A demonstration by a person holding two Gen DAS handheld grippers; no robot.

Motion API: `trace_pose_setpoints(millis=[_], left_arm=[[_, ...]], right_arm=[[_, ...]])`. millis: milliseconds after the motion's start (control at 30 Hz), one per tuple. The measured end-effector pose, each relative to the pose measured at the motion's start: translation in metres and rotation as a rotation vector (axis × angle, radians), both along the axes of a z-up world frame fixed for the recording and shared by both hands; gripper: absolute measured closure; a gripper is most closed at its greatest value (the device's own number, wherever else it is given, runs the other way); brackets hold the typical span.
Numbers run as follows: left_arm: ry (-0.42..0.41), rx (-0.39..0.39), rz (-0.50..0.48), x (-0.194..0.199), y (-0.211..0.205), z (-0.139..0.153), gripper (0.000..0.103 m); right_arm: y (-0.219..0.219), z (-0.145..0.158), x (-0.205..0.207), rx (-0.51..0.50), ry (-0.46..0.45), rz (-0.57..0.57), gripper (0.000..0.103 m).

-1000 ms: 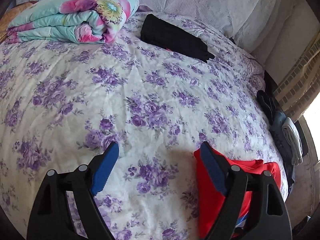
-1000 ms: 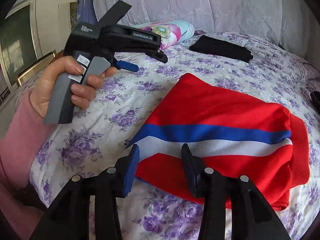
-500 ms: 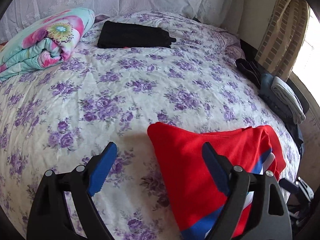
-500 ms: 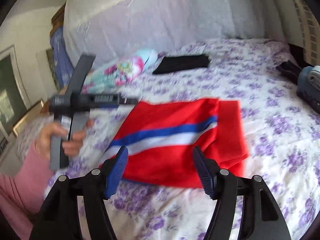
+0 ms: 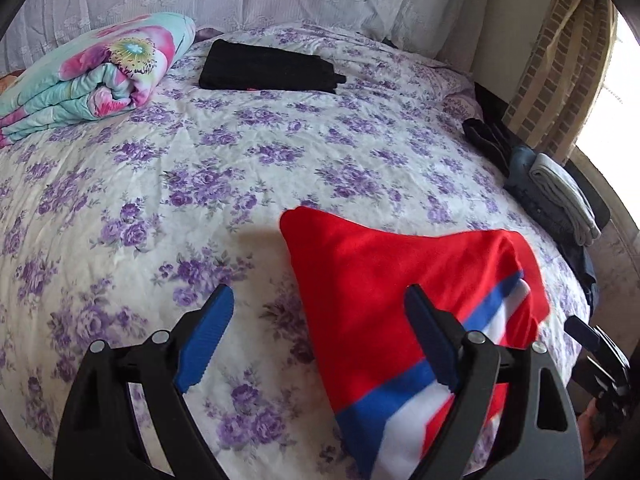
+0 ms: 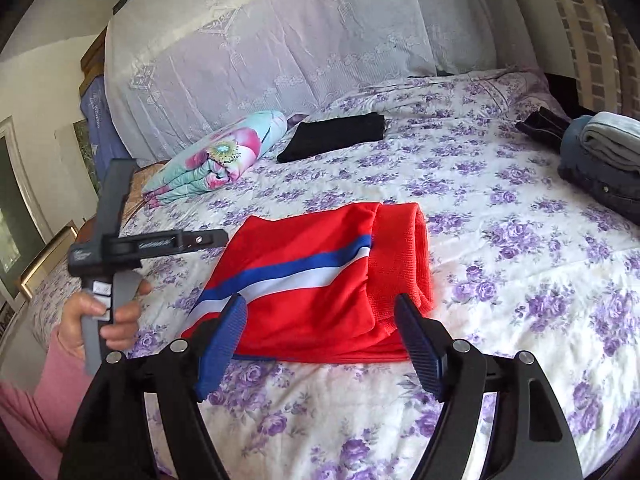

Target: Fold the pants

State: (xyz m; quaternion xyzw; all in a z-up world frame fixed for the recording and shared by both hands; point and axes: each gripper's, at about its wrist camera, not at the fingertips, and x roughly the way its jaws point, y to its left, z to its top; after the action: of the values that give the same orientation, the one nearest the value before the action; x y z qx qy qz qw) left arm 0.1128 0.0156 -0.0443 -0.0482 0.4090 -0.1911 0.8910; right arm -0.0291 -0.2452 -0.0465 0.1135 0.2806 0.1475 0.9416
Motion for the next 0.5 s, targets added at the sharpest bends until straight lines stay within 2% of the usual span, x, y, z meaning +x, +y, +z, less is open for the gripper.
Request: trace_pose_setpoints(millis=[67,133,233,267,333,433,500], left_arm=[[0.004,-0.019,-0.033,-0.018,-0.001,-0.001,0.018],[0.047,-0.05,-0.046,-0.027,0.0,-0.006,0.018],[0.169,-0.165,-0.069,-0.033,0.011,-0.02,0.018],[0.194,-0.184,-0.056,-0.034,0.017,-0.022,0.018],[0.195,-0.181,-0.025,-0.037,0.025,-0.022,0.018],[0.18,-0.15,0.009,-0.039,0.033,-0.015,0.018],[0.184,-0.149,0.016,-0.039,0.036,-0.013,0.018]], right_arm=[[-0.004,0.001,0.003,0.019,0.006,0.009,0.026],[-0.006,0.0,0.0,0.043,0.011,0.021,0.026],[0.009,0.003,-0.01,-0.002,-0.03,0.091,0.026],[0.023,0.004,-0.014,-0.057,-0.056,0.13,0.026],[0.052,0.002,-0.02,-0.173,-0.099,0.205,0.026],[0.112,-0.01,-0.026,-0.442,-0.172,0.302,0.026],[0.144,-0.022,-0.025,-0.621,-0.212,0.319,0.026]])
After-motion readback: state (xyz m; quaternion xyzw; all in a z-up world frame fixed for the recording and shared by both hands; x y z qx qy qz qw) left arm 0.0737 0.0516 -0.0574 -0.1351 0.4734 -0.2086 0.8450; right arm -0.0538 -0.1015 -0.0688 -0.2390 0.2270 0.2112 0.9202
